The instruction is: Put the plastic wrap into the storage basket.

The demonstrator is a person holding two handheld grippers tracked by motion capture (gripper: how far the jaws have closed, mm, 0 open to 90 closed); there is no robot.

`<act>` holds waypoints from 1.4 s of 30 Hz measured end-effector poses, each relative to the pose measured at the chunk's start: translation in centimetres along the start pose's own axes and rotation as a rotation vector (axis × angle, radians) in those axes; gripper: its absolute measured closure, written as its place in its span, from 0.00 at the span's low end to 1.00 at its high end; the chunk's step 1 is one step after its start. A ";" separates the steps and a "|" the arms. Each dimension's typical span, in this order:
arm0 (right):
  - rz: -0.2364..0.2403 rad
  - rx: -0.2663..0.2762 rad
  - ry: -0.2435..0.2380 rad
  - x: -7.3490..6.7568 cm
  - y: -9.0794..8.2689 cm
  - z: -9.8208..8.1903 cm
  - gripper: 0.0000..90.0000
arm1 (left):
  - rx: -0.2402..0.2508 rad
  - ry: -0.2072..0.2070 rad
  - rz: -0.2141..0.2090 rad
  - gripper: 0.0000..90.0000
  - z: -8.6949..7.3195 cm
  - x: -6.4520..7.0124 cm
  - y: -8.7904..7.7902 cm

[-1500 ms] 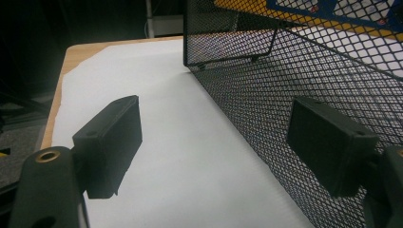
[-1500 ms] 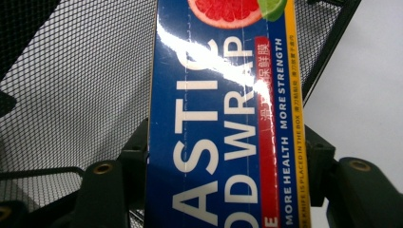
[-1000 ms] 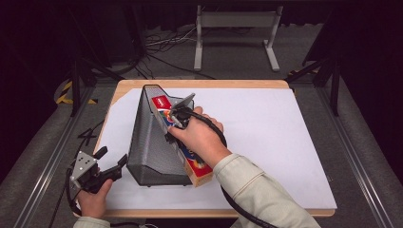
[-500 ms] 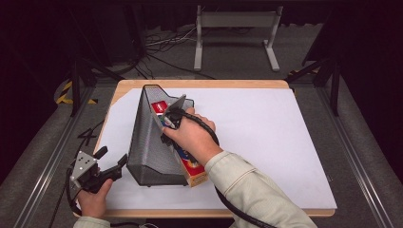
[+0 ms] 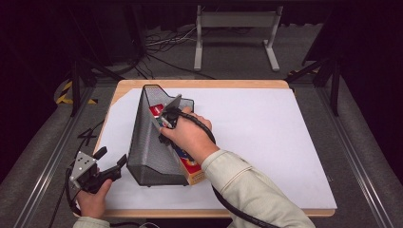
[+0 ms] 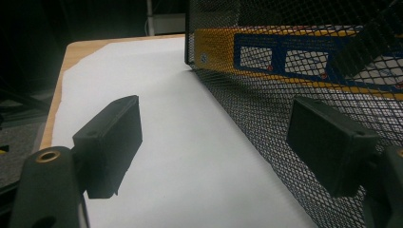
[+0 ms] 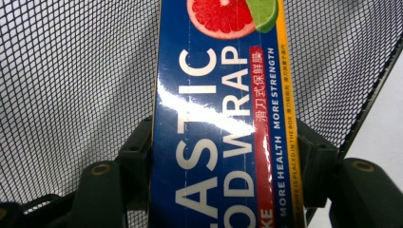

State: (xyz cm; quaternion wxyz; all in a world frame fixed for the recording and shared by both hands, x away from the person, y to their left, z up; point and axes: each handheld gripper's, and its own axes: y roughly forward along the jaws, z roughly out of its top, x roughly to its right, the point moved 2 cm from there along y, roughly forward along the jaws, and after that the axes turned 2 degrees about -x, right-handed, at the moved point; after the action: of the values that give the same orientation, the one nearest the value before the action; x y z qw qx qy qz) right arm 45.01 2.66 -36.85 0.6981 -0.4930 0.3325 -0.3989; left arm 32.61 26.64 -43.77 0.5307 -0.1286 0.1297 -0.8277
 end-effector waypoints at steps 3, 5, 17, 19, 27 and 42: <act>0.015 0.018 -0.010 0.0 -0.5 0.0 0.37 | -0.001 -0.001 0.001 0.22 0.0 0.0 0.0; 0.025 0.037 -0.031 0.0 -1.1 -0.1 0.33 | -0.002 -0.002 0.002 0.22 0.0 0.0 0.0; 0.057 0.168 -0.110 0.6 -4.3 -0.5 0.25 | -0.007 -0.005 0.007 0.22 -0.2 -0.1 -0.1; 0.085 0.191 -0.130 0.6 -4.9 -0.6 0.25 | -0.003 -0.007 0.010 0.22 -0.2 -0.2 -0.2; 0.159 0.355 -0.178 1.6 -7.2 -1.1 0.25 | -0.004 -0.005 0.012 0.22 -0.2 -0.1 -0.2; 0.178 0.590 -0.290 4.3 -9.4 -2.9 0.18 | -0.003 -0.006 0.016 0.22 -0.2 -0.2 -0.1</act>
State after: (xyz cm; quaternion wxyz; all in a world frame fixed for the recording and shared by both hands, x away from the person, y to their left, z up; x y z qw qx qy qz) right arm 42.33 -4.22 -29.05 0.8828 -0.2905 0.1417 -0.3409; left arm 32.51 26.88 -43.95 0.5373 -0.1310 0.1303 -0.8229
